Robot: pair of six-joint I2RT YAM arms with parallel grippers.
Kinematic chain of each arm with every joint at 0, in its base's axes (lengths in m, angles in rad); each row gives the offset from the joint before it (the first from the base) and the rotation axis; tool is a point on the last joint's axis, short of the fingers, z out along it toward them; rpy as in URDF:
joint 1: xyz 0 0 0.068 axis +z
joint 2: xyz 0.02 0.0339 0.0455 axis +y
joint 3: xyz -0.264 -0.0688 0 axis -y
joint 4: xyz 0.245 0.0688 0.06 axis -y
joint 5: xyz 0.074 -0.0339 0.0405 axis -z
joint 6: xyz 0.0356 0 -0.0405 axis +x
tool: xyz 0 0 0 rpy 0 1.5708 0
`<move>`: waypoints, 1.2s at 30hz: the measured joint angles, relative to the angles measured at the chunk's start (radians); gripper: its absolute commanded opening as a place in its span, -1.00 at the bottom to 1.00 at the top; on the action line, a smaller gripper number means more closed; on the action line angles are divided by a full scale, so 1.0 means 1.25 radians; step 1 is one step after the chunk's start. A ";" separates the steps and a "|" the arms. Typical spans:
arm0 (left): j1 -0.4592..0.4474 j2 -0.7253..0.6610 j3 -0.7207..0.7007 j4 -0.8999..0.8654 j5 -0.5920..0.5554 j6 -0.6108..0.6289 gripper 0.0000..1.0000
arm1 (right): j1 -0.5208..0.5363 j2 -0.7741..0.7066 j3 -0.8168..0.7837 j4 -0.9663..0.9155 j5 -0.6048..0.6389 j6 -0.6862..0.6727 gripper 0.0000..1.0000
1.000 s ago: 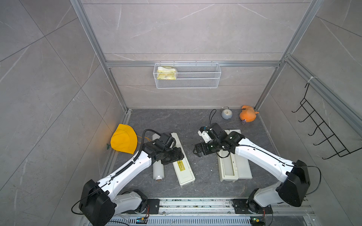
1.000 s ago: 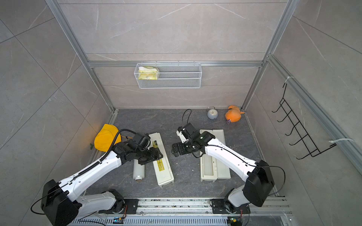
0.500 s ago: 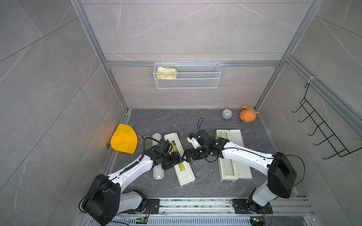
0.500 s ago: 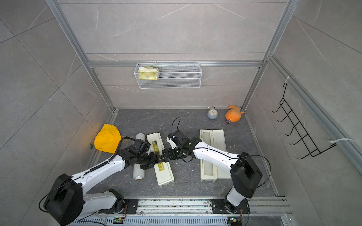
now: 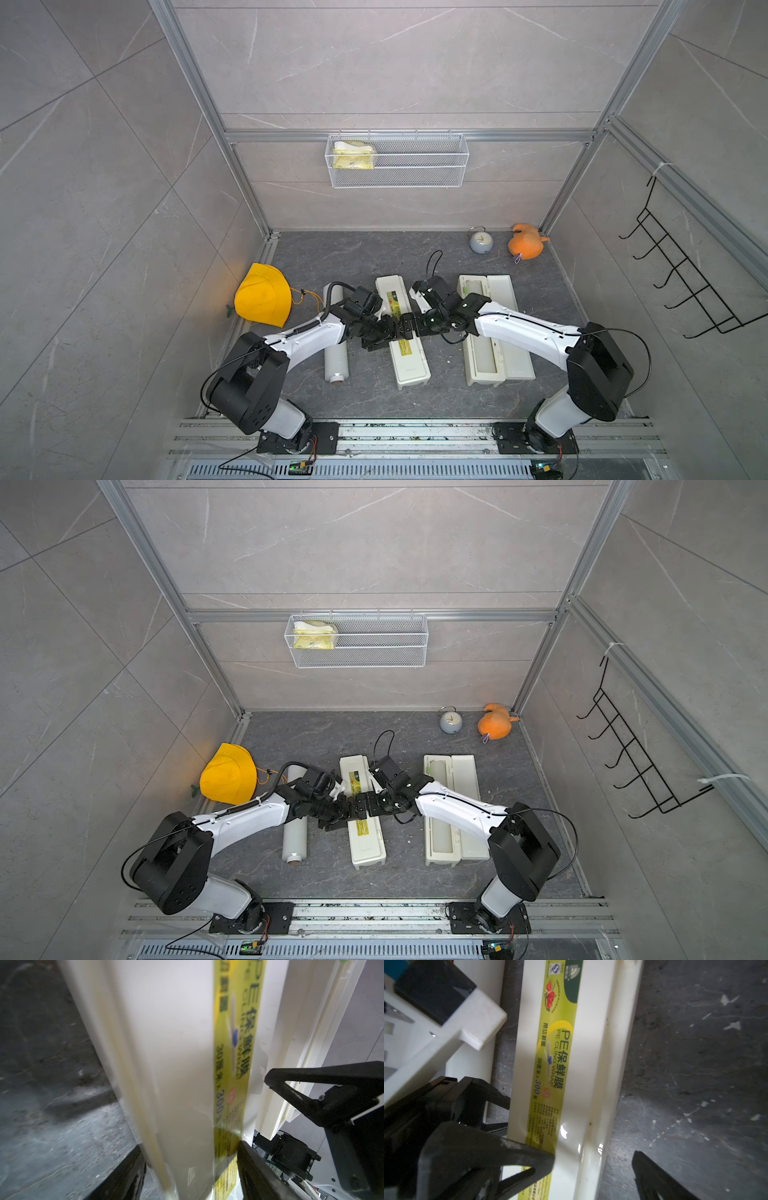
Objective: Put plastic wrap rolls into dispensers
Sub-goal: Move the plastic wrap cutting box to the center of the board, then pick up the plastic wrap cutting box from the center of the board.
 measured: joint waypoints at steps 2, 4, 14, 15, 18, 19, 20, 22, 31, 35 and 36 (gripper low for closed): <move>-0.009 0.003 0.001 0.021 -0.004 -0.010 0.39 | -0.010 -0.005 -0.001 -0.012 -0.001 -0.007 0.99; -0.009 -0.002 0.001 0.021 -0.010 -0.012 0.40 | -0.012 -0.006 0.002 -0.017 -0.001 -0.012 0.99; 0.073 -0.232 -0.060 -0.070 -0.057 -0.008 0.34 | 0.010 0.009 0.093 -0.055 -0.002 -0.022 1.00; 0.086 -0.264 -0.068 -0.089 -0.063 -0.007 0.32 | 0.009 0.020 0.097 -0.070 0.009 -0.019 1.00; 0.107 -0.316 -0.080 -0.141 -0.083 -0.002 0.28 | 0.008 0.063 0.101 -0.117 0.056 -0.009 0.99; 0.109 -0.321 -0.082 -0.154 -0.091 0.000 0.28 | 0.010 0.076 0.101 -0.131 0.069 -0.005 1.00; 0.110 -0.322 -0.086 -0.164 -0.096 0.000 0.28 | 0.013 0.089 0.102 -0.145 0.083 -0.001 1.00; 0.112 -0.322 -0.098 -0.179 -0.103 0.001 0.27 | 0.016 0.095 0.115 -0.154 0.092 0.009 0.99; 0.122 -0.298 -0.116 -0.196 -0.110 0.017 0.27 | 0.044 0.117 0.153 -0.176 0.114 0.029 0.99; 0.131 -0.288 -0.120 -0.192 -0.108 0.026 0.26 | 0.049 0.159 0.206 -0.205 0.114 0.029 0.99; 0.133 -0.283 -0.122 -0.190 -0.108 0.027 0.26 | 0.054 0.173 0.220 -0.204 0.115 0.029 0.99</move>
